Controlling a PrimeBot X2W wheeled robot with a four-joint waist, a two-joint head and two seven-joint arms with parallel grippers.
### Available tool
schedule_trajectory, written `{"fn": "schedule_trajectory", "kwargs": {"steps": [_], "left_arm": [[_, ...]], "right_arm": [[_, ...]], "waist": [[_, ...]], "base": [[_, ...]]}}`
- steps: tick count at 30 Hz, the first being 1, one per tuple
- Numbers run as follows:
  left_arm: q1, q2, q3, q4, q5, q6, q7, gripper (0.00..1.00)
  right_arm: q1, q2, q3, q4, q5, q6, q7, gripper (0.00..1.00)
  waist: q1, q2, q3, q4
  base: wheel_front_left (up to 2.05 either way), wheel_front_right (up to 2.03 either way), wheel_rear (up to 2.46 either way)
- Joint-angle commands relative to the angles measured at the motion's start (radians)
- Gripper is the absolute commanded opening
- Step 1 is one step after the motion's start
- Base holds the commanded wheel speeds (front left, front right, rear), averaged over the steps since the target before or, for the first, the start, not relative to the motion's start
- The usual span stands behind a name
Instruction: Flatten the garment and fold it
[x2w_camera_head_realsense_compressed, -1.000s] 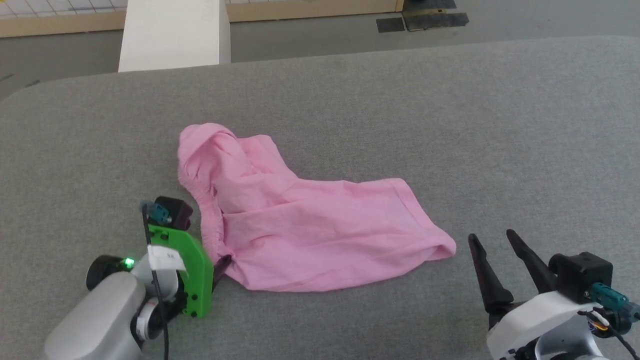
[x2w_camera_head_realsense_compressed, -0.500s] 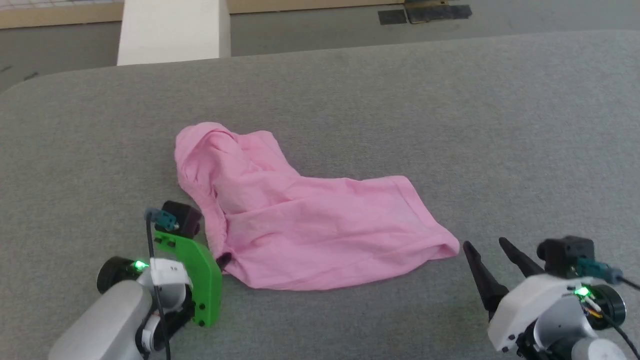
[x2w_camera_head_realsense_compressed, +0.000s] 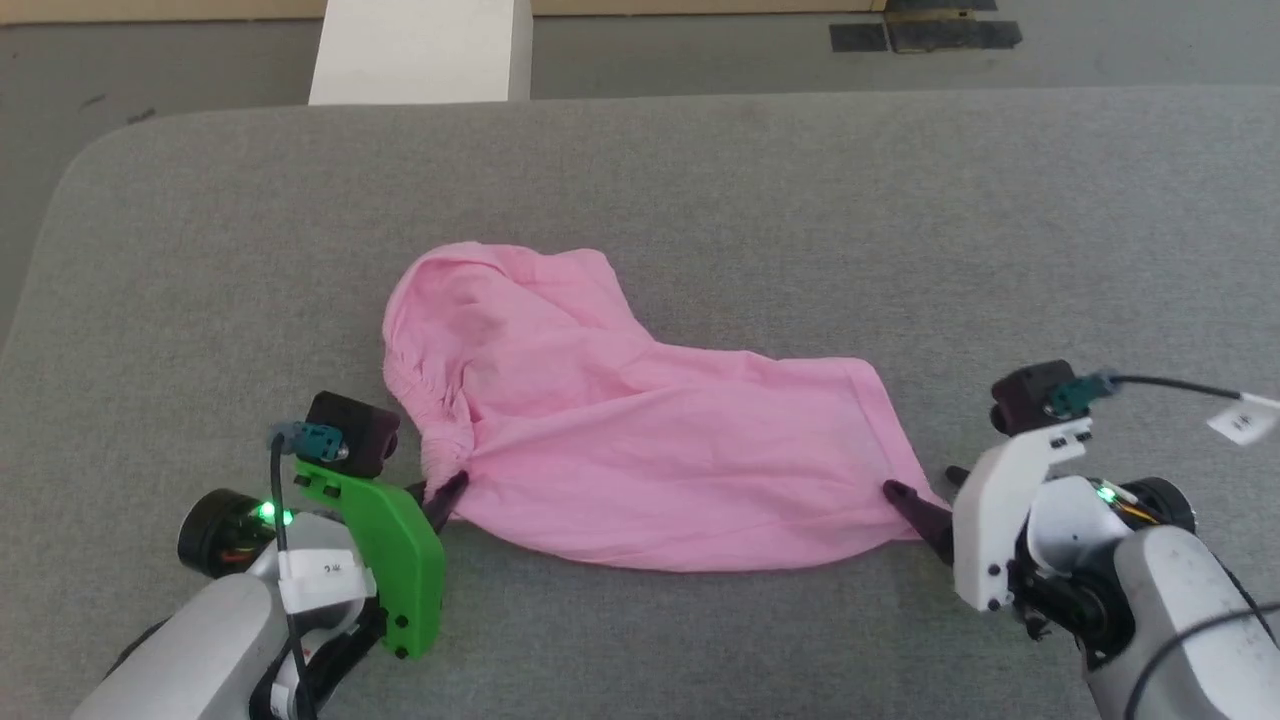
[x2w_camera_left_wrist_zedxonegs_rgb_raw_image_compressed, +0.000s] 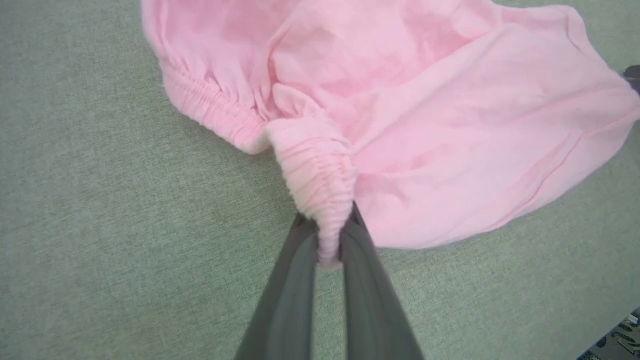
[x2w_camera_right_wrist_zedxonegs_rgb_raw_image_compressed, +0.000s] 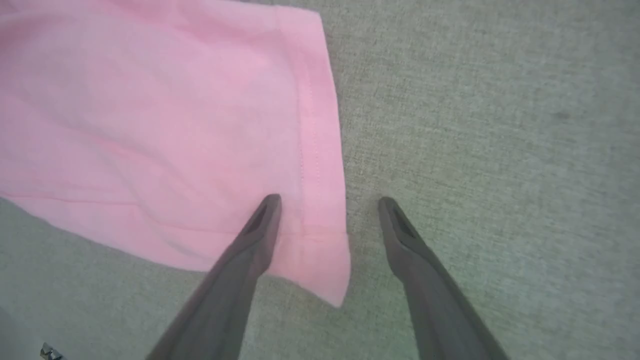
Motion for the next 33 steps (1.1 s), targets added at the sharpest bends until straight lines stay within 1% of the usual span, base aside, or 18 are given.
{"fn": "schedule_trajectory", "kwargs": {"steps": [1, 4, 7, 8, 10, 11, 13, 15, 20, 23, 28, 33], "left_arm": [[0.007, 0.004, 0.001, -0.005, 0.008, 0.007, -0.002, 0.0], [0.002, -0.004, -0.007, -0.006, 0.01, 0.001, -0.003, 0.0], [0.001, -0.01, -0.011, 0.0, 0.01, 0.0, -0.006, 0.0], [0.003, -0.011, -0.011, 0.004, 0.008, 0.0, -0.008, 0.0], [0.005, -0.013, -0.012, 0.009, 0.006, -0.001, -0.011, 0.0], [0.008, -0.013, -0.012, 0.012, 0.004, -0.001, -0.012, 0.0], [0.013, -0.013, -0.012, 0.018, 0.0, 0.0, -0.014, 0.0], [0.019, -0.012, -0.014, 0.021, -0.003, 0.0, -0.012, 0.0], [0.008, 0.003, -0.007, 0.005, -0.001, -0.008, -0.016, 0.0], [-0.021, 0.019, 0.005, -0.019, 0.011, -0.011, -0.017, 0.0], [-0.105, 0.044, 0.04, -0.053, 0.033, -0.013, -0.012, 0.0], [-0.252, 0.052, 0.062, -0.063, 0.058, -0.03, 0.036, 0.0]], "right_arm": [[-0.031, -0.006, 0.016, 0.04, 0.019, -0.002, 0.019, 1.0], [-0.061, -0.016, 0.074, 0.13, 0.056, -0.002, 0.082, 1.0], [-0.06, -0.023, 0.132, 0.182, 0.1, -0.002, 0.152, 1.0], [-0.056, -0.026, 0.148, 0.196, 0.117, -0.002, 0.178, 0.92], [-0.049, -0.03, 0.171, 0.207, 0.141, -0.002, 0.211, 0.21], [-0.046, -0.028, 0.175, 0.208, 0.155, -0.002, 0.218, 0.0], [-0.043, -0.033, 0.188, 0.207, 0.168, -0.002, 0.23, 0.0], [-0.045, -0.038, 0.192, 0.191, 0.181, -0.002, 0.221, 0.0], [-0.069, -0.069, 0.185, 0.104, 0.194, -0.002, 0.141, 0.0], [-0.085, -0.085, 0.152, 0.047, 0.187, -0.002, 0.076, 0.0], [-0.114, -0.095, 0.085, -0.027, 0.157, -0.002, 0.007, 0.0], [-0.179, -0.089, -0.006, -0.094, 0.112, -0.002, -0.056, 0.0]], "waist": [[0.0, 0.0072, 0.016, 0.014], [0.0, 0.0072, 0.026, 0.03], [0.0, 0.0072, 0.03, 0.039], [0.0, 0.0072, 0.03, 0.041], [0.0, 0.0072, 0.029, 0.043], [0.0, 0.0072, 0.027, 0.043], [0.0, 0.0072, 0.019, 0.04], [0.0, 0.0072, 0.009, 0.037], [0.0, 0.0072, -0.031, 0.034], [0.0, 0.0072, -0.061, 0.035], [0.0, 0.0072, -0.11, 0.037], [0.0, 0.0072, -0.14, 0.036]], "base": [[0.0, 0.0, 0.0], [0.0, 0.0, 0.0], [0.0, 0.0, 0.0], [0.0, 0.0, 0.0], [0.0, 0.0, 0.0], [0.0, 0.0, 0.0], [0.0, 0.0, 0.0], [0.0, 0.0, 0.0], [0.0, 0.0, 0.0], [0.0, 0.0, 0.0], [0.0, 0.0, 0.0], [0.0, 0.0, 0.0]]}}
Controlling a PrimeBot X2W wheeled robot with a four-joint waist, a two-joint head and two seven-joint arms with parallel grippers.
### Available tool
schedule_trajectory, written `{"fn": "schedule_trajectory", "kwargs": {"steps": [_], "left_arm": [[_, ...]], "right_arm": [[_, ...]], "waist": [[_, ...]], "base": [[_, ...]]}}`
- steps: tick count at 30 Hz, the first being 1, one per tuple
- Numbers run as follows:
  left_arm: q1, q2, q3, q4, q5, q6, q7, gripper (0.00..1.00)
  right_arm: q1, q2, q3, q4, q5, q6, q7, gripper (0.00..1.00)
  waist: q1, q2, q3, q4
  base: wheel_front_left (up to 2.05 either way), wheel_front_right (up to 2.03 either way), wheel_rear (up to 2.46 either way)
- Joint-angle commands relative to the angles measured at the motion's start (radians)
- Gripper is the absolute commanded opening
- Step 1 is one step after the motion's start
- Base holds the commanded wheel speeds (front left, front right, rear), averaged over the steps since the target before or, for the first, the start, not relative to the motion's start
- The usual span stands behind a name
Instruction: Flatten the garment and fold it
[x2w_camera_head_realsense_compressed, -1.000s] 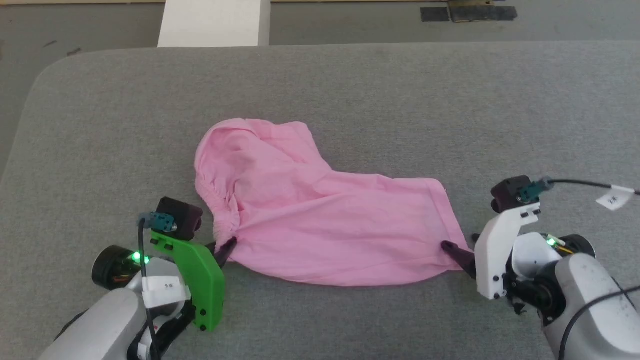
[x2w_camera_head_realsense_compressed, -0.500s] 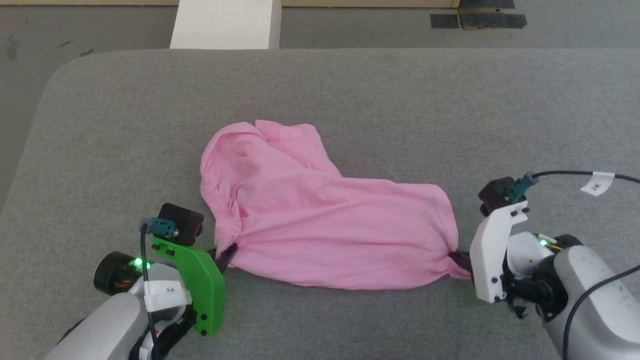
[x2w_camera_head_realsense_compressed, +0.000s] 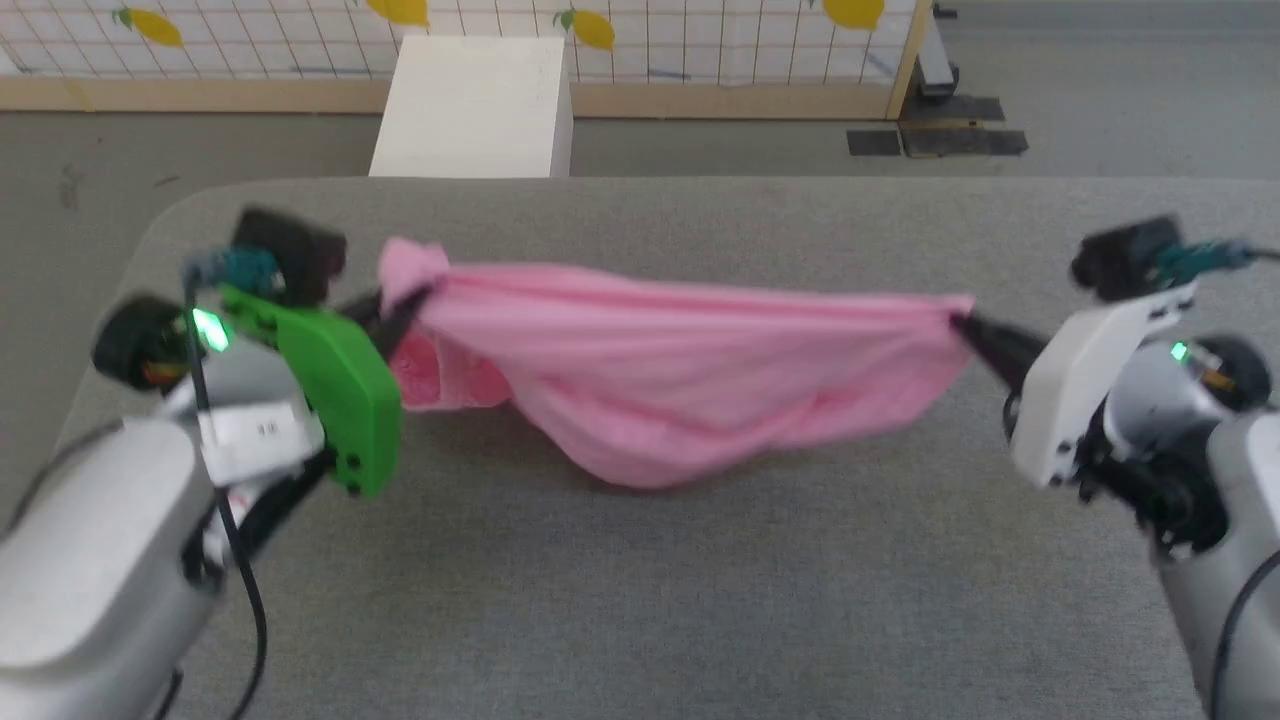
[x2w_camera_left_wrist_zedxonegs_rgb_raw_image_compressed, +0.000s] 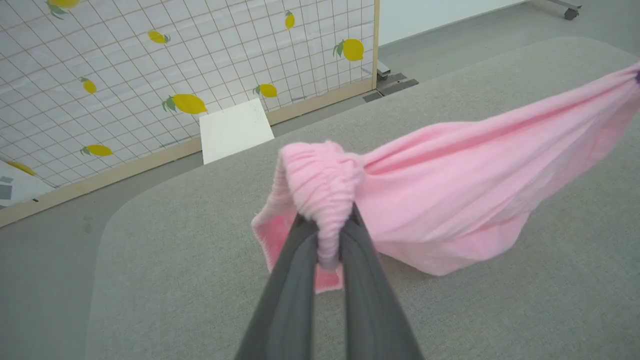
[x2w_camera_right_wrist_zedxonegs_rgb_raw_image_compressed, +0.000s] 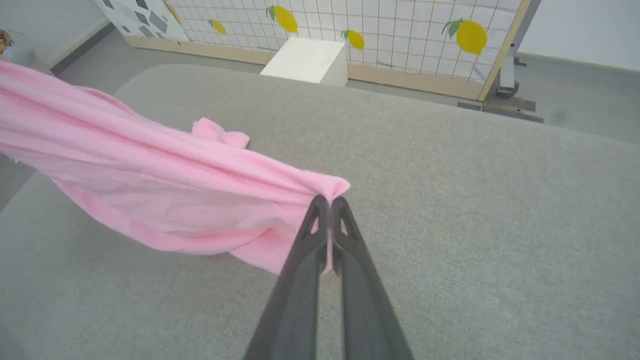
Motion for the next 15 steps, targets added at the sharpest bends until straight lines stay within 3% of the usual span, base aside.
{"fn": "schedule_trajectory", "kwargs": {"steps": [1, 8, 15], "left_arm": [[-0.057, 0.003, 0.009, 0.005, 0.008, -0.01, 0.013, 0.0], [-0.301, -0.055, 0.015, 0.126, 0.034, -0.054, 0.064, 0.0], [-0.54, -0.146, 0.036, 0.325, 0.079, -0.061, 0.021, 0.0]], "right_arm": [[-0.041, 0.004, -0.022, -0.016, -0.019, -0.001, -0.017, 0.0], [-0.238, 0.043, -0.112, -0.015, -0.092, -0.001, -0.052, 0.0], [-0.489, 0.091, -0.161, 0.065, -0.177, -0.001, -0.083, 0.0]], "waist": [[0.0, 0.0072, -0.015, -0.003], [0.0, 0.0072, 0.018, -0.03], [0.0, 0.0072, 0.153, -0.06]], "base": [[0.0, 0.0, 0.0], [0.0, 0.0, 0.0], [0.0, 0.0, 0.0]]}}
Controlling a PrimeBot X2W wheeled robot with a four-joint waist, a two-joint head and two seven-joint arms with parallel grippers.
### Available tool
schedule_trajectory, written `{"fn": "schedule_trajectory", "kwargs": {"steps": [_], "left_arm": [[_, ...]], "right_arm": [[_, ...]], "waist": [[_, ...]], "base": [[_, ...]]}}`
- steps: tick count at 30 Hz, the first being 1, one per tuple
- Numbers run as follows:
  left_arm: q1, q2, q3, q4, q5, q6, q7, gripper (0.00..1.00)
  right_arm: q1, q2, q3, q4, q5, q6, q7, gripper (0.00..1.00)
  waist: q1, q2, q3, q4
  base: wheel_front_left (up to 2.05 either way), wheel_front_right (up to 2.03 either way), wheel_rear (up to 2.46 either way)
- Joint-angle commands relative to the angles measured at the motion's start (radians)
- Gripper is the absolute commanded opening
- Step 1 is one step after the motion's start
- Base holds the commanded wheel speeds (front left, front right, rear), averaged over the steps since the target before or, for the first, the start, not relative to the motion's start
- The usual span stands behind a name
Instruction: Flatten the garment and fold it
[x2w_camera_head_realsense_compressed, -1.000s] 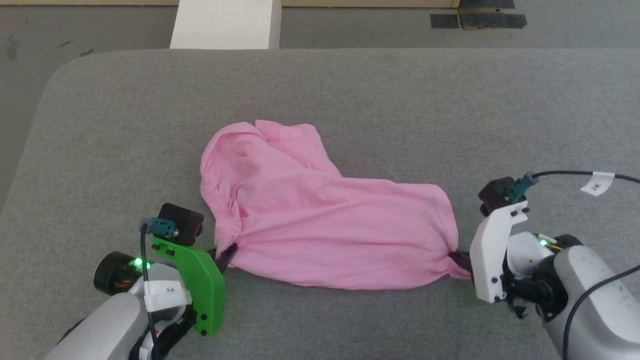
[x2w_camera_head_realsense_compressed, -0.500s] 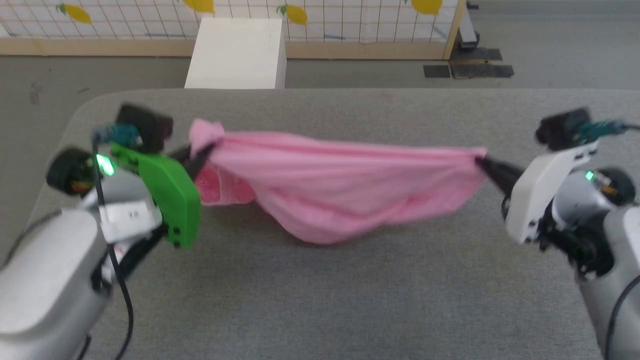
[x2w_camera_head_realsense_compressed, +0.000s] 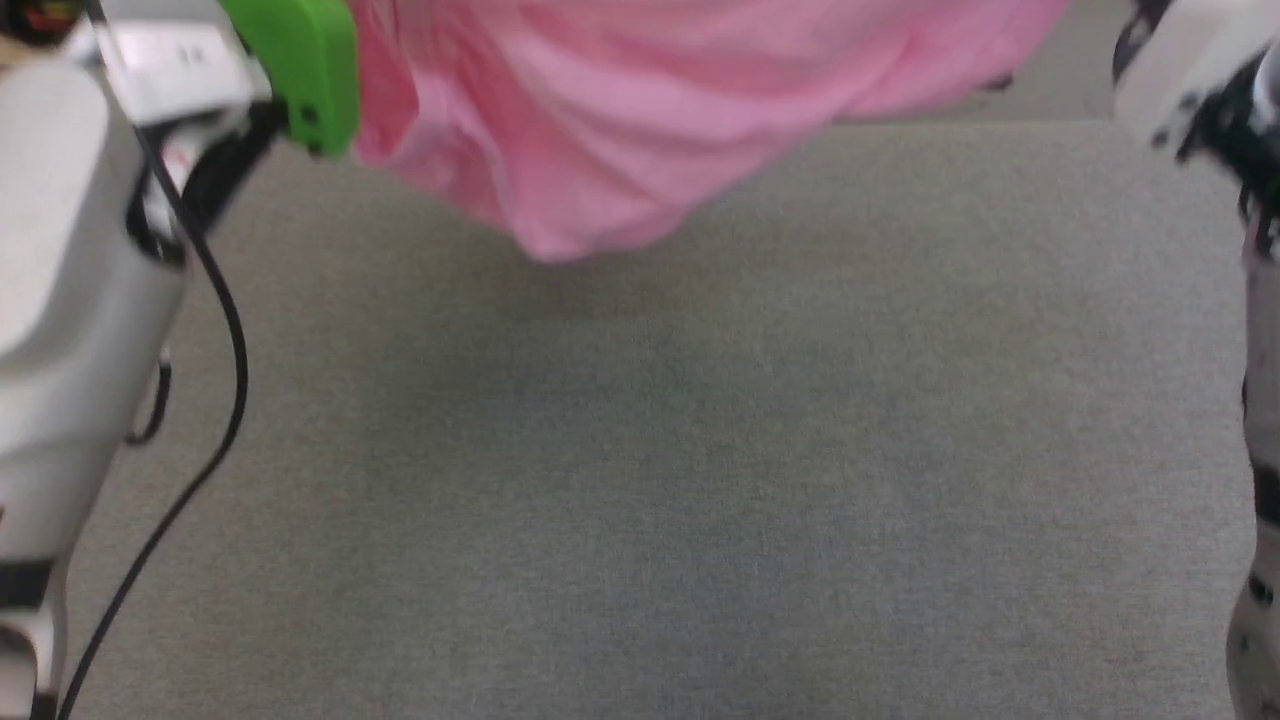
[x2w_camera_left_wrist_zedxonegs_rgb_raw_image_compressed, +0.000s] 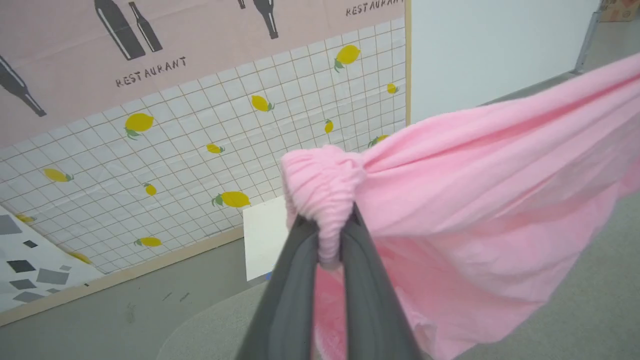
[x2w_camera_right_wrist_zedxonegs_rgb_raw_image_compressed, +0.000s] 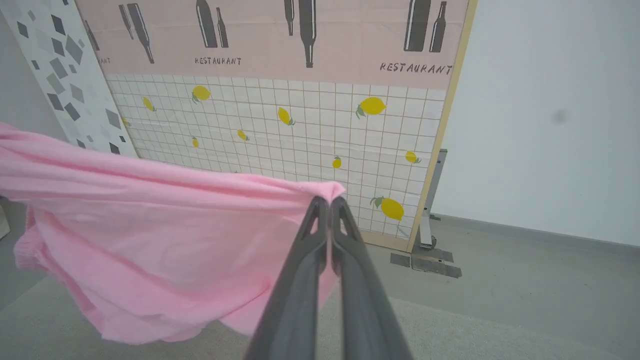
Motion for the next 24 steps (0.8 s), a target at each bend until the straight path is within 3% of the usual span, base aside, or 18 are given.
{"fn": "schedule_trajectory", "kwargs": {"steps": [1, 13, 19, 24], "left_arm": [[-0.057, -0.013, 0.011, 0.045, 0.018, 0.002, -0.026, 0.0], [-0.33, -0.146, 0.053, 0.445, 0.094, -0.002, -0.353, 0.0], [-0.308, -0.192, 0.061, 0.609, 0.069, -0.038, -0.468, 0.0], [-0.211, -0.245, 0.059, 0.72, 0.031, -0.072, -0.526, 0.0]], "right_arm": [[-0.062, 0.011, -0.008, 0.026, -0.022, -0.001, -0.017, 0.0], [-0.427, 0.115, 0.023, 0.295, -0.145, -0.001, -0.292, 0.0], [-0.444, 0.143, 0.101, 0.442, -0.127, -0.001, -0.365, 0.0], [-0.369, 0.136, 0.178, 0.529, -0.073, -0.001, -0.389, 0.0]], "waist": [[0.0, 0.0072, 0.106, -0.03], [0.0, 0.0072, 0.323, -0.105], [0.0, 0.0072, 0.348, -0.112], [0.0, 0.0072, 0.336, -0.087]], "base": [[0.0, 0.0, 0.0], [0.0, 0.0, 0.0], [0.0, 0.0, 0.0], [0.0, 0.0, 0.0]]}}
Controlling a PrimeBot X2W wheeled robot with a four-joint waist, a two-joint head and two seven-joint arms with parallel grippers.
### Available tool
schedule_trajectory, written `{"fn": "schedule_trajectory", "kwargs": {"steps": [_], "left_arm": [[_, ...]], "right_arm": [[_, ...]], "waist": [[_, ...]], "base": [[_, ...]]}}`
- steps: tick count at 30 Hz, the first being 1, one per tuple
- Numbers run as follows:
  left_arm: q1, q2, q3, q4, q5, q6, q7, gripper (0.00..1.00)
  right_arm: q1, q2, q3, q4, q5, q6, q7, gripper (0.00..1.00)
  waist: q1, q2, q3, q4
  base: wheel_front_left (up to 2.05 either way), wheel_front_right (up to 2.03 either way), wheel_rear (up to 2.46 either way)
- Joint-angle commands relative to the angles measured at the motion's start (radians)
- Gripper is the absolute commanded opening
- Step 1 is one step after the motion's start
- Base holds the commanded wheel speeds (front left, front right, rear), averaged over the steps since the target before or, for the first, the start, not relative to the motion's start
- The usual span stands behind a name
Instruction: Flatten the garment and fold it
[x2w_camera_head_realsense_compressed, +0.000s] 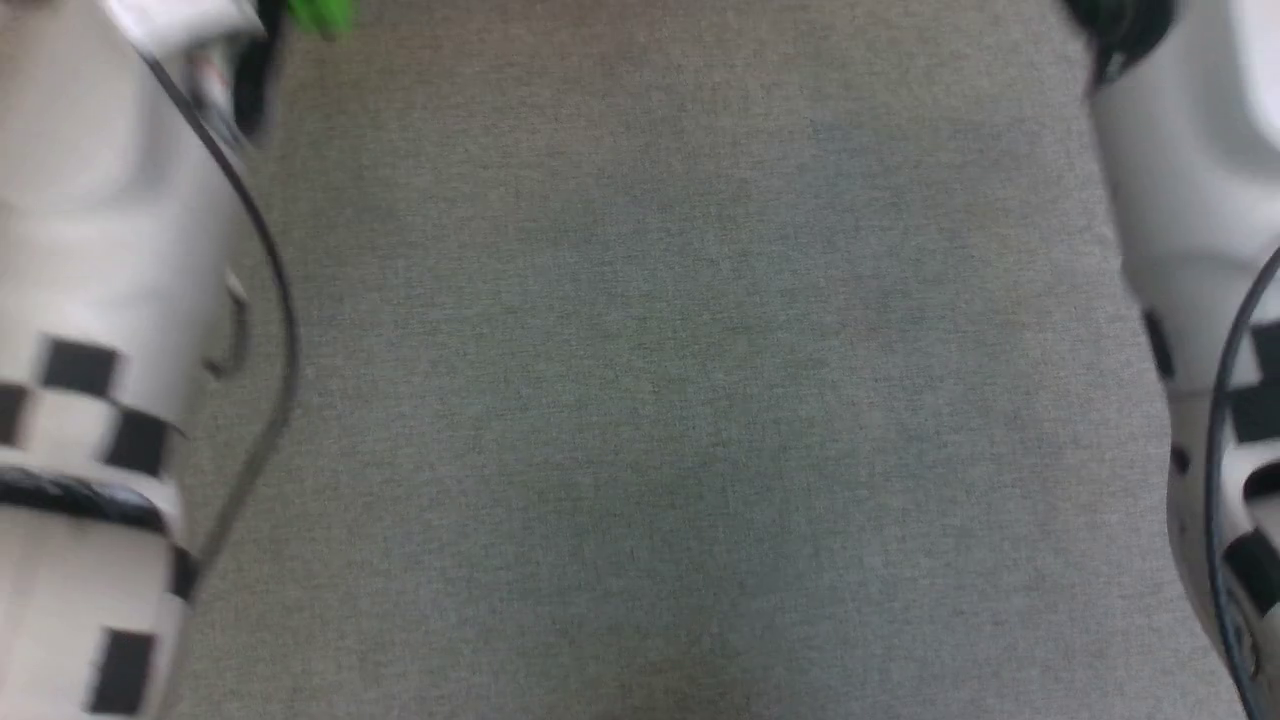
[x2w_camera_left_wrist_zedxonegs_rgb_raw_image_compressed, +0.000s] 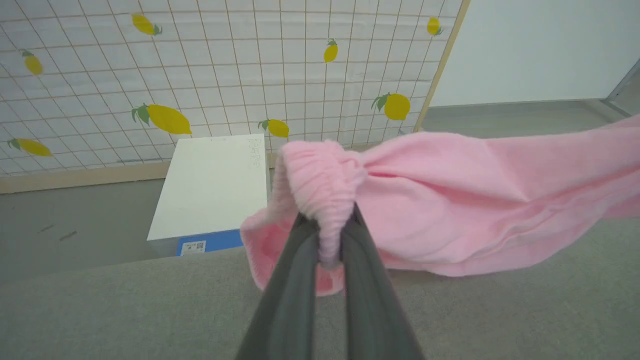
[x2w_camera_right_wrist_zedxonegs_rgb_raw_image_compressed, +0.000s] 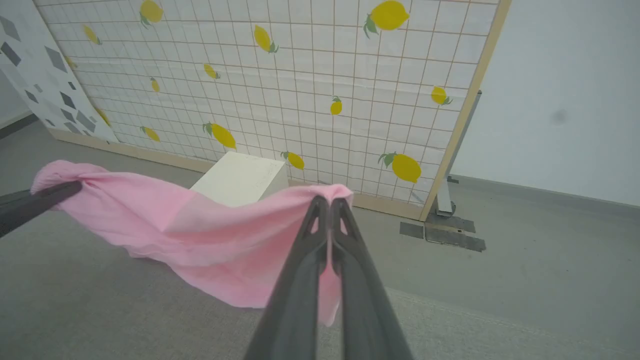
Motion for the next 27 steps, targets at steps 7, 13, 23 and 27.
{"fn": "schedule_trajectory", "kwargs": {"steps": [7, 13, 23, 27], "left_arm": [[0.238, -0.088, -0.041, 0.072, -0.043, -0.052, -0.089, 0.0], [0.405, -0.097, -0.084, 0.016, -0.04, -0.064, -0.134, 0.0], [0.718, 0.018, -0.106, -0.33, -0.041, 0.037, -0.089, 0.0], [0.896, 0.098, -0.112, -0.561, -0.049, 0.122, -0.02, 0.0]], "right_arm": [[0.277, -0.088, 0.132, -0.001, 0.108, -0.001, -0.063, 0.0], [0.544, -0.17, 0.157, -0.128, 0.183, -0.001, -0.099, 0.0], [0.969, -0.216, 0.061, -0.467, 0.171, -0.001, 0.009, 0.0], [1.157, -0.187, -0.017, -0.632, 0.134, -0.001, 0.091, 0.0]], "waist": [[-0.0003, 0.0072, -0.1, 0.069], [-0.0003, 0.0072, -0.205, 0.096], [-0.0003, 0.0072, -0.36, 0.09], [-0.0003, 0.0072, -0.396, 0.092]], "base": [[0.0, 0.0, 0.0], [0.0, 0.0, 0.0], [0.0, 0.0, 0.0], [0.0, 0.0, 0.0]]}}
